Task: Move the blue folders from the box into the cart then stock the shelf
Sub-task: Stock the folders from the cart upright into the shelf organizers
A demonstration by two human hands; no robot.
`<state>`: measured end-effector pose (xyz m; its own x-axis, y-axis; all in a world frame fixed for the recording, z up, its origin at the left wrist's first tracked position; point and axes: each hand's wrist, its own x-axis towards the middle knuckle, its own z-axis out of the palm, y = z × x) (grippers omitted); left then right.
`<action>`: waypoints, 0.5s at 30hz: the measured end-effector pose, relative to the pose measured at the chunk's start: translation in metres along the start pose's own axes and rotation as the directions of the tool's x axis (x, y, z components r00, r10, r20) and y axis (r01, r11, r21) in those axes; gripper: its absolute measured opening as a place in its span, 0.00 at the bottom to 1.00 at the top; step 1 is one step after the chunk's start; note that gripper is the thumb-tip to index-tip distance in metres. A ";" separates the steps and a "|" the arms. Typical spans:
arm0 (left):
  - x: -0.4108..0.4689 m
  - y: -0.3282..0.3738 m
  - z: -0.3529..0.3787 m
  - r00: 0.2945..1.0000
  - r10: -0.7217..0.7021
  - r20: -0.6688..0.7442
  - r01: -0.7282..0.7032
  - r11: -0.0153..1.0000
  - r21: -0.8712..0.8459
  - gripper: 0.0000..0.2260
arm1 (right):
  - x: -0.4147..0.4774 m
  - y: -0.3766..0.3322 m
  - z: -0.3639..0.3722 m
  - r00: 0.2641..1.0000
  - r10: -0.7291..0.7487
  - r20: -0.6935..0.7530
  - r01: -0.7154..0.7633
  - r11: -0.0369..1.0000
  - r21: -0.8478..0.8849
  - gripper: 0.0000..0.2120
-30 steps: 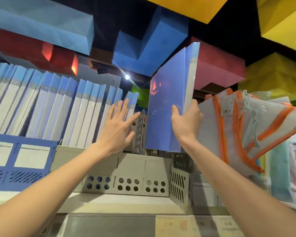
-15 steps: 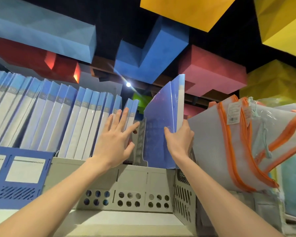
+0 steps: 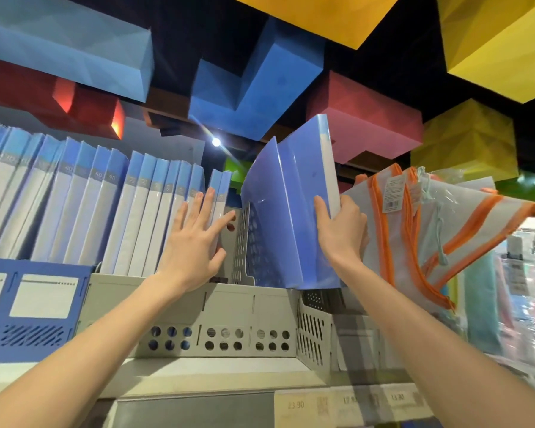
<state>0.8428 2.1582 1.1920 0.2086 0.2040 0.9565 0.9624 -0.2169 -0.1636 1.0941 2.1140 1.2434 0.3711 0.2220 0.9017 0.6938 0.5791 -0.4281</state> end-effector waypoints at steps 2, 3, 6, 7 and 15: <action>0.000 0.000 -0.001 1.000 0.011 0.020 -0.011 1.000 0.013 0.35 | 0.002 -0.003 -0.015 0.999 -0.036 -0.022 0.036 0.999 0.002 0.17; -0.001 0.000 -0.002 0.999 0.012 0.034 -0.012 1.000 0.010 0.35 | 0.002 -0.006 -0.023 0.998 -0.057 -0.026 0.057 0.998 0.000 0.16; -0.011 0.002 -0.003 0.997 0.005 0.079 -0.004 1.000 -0.006 0.35 | 0.001 -0.017 -0.051 0.992 -0.117 -0.039 0.117 0.993 0.014 0.13; -0.016 0.003 -0.004 0.996 0.006 0.090 -0.006 1.000 0.000 0.35 | 0.000 -0.021 -0.061 0.989 -0.138 -0.046 0.139 0.990 0.017 0.13; -0.030 -0.009 -0.031 0.979 -0.008 0.201 0.004 1.000 0.021 0.31 | -0.015 -0.064 -0.129 0.963 -0.231 -0.138 0.229 0.973 -0.032 0.14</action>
<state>0.8228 2.1247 1.1726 0.2314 0.3939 0.8895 0.9666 -0.1964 -0.1646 1.1238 1.9726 1.2491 0.2826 -0.0285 0.9588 0.7797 0.5891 -0.2124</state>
